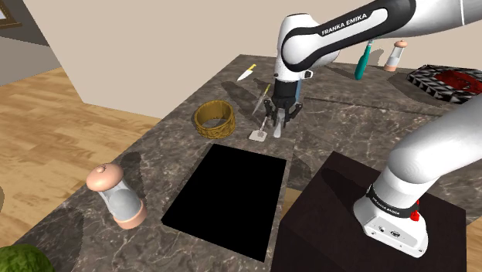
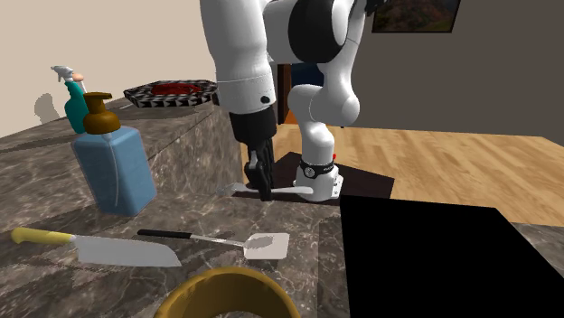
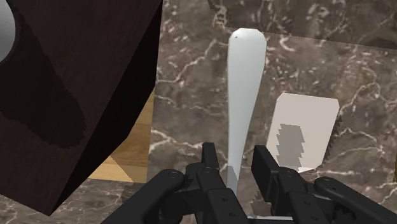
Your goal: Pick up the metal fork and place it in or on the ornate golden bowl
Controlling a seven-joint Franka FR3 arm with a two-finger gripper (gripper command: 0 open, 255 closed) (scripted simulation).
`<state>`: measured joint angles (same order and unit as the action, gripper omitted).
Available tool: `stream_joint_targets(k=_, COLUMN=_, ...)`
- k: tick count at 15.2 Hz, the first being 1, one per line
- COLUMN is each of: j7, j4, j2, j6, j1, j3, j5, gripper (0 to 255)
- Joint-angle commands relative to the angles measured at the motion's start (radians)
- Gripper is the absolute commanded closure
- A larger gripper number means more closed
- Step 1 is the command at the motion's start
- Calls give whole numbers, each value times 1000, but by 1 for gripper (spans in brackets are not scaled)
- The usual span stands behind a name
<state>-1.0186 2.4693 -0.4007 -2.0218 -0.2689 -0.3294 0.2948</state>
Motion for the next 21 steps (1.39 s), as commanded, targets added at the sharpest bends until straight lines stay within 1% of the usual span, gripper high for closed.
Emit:
stream_joint_targets(k=1, j7=-4, j4=-20, j2=-12, j6=32, j1=0, j3=4, j5=-2, gripper=255)
stream_joint_targets(k=11, j7=-20, j4=-125, j2=-49, j6=173, j1=-5, j3=23, j5=-16, gripper=255)
stream_joint_targets(k=21, j7=-37, j4=-249, j2=-61, j6=308, j1=-10, j3=40, j5=-29, gripper=255)
